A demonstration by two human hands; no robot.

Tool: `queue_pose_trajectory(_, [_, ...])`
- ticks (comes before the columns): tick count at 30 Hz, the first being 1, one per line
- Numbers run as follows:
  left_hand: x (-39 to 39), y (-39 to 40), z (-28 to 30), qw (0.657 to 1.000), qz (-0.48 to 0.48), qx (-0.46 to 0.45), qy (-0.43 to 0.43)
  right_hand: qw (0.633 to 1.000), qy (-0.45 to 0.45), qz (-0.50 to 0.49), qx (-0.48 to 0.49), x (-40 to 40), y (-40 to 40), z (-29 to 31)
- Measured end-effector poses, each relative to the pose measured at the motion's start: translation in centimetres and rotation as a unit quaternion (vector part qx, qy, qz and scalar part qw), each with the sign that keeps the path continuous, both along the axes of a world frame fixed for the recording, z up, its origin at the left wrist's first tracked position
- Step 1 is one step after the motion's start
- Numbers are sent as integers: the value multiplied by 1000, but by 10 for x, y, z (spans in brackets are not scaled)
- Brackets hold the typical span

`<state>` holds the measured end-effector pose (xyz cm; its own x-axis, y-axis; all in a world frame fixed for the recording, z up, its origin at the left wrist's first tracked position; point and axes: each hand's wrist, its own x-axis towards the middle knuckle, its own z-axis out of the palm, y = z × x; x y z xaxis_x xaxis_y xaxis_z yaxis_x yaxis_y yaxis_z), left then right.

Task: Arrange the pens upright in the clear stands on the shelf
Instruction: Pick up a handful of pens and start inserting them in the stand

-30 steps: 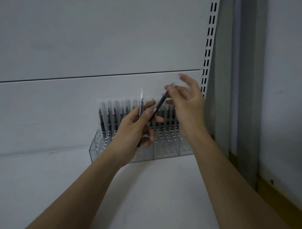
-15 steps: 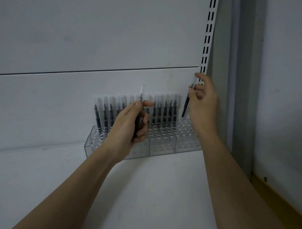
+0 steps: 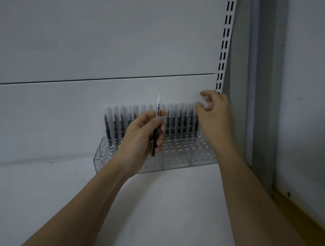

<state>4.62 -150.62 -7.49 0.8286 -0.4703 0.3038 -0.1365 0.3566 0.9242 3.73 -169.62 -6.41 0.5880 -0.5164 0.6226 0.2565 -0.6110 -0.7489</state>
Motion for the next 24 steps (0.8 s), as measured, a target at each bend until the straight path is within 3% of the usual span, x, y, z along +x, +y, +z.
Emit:
queue_pose_trajectory(3, [-1,-2,-1,1000,20,3,-24,993,-45,90,59,-11,24,15])
queue_pose_trajectory(7, [-4,-5,-2,994,80,29,-74,969,-6,238,62,-15,52,20])
queue_pose_trajectory(14, [-13,-8,-1,965,188,111,-147,960,-29,260,99,-14,56,18])
queue_pose_trajectory(16, [-7,-7,-7,909,237,227,-256,966,-59,225,114,-13,48,18])
queue_pose_trajectory(19, [-1,-5,-15,767,235,438,-405,961,-119,162,190,-11,28,20])
queue_pose_trajectory(22, [0,-7,-23,662,196,575,-439,960,-168,85,207,-6,10,17])
queue_pose_trajectory(24, [-2,-8,-26,628,188,617,-437,963,-180,50,194,-3,4,12])
